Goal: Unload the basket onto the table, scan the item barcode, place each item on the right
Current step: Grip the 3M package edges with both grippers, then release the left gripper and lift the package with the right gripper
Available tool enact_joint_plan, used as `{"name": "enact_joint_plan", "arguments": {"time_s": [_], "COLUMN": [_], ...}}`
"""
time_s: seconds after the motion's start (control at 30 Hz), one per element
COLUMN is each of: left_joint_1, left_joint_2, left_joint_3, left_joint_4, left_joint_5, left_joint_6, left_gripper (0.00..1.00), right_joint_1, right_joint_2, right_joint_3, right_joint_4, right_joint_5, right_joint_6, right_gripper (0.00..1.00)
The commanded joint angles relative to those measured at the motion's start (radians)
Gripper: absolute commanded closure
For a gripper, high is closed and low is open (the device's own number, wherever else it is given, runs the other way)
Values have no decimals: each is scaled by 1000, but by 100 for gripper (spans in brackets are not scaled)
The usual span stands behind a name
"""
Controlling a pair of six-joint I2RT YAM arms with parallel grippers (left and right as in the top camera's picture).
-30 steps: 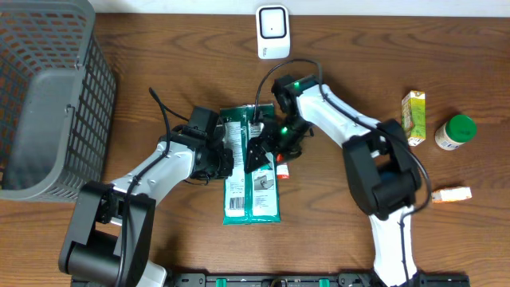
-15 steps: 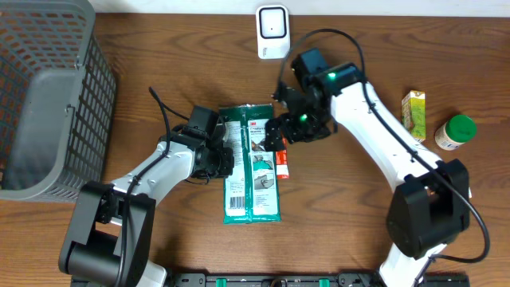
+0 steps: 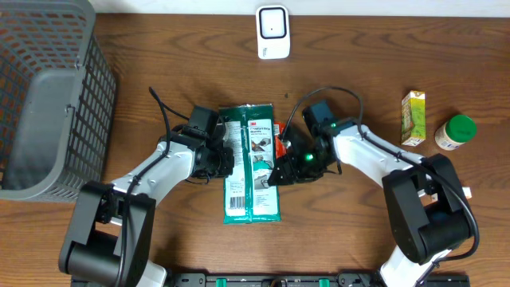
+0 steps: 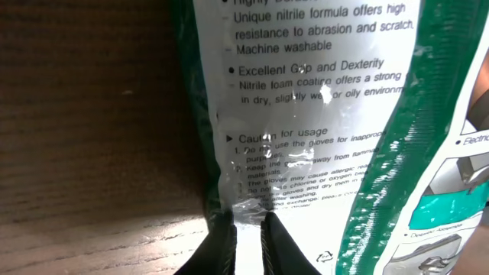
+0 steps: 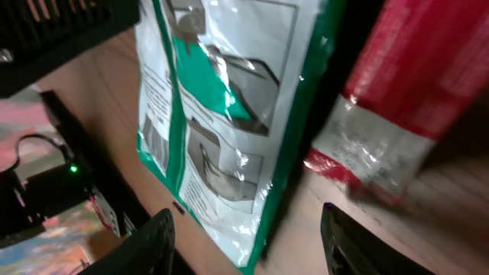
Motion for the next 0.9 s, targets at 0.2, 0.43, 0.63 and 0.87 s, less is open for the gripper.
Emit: {"name": "enact_joint_plan", "arguments": {"time_s": [0.2,0.43,0.63,0.87], "left_joint_1": [-1,-1,-1,-1], "left_joint_2": [12,12,12,-2], "left_joint_3": [-6,-6,-6,12], "left_joint_4": [2,2,2,1], "left_joint_5": [9,9,9,10], "left_joint_6": [-2,-2,-2,-2], "left_gripper": [85,85,85,85], "right_joint_1": [72,140,148,150], "right_joint_2": [-11,-11,-11,-11], "right_joint_3": [-202,-248,-248,-249], "right_joint_4": [427,654,666,664], "right_joint_5": [-79,-86,-80,-32], "right_joint_6": [277,353,354,387], "right_gripper": [41,41,43,43]}}
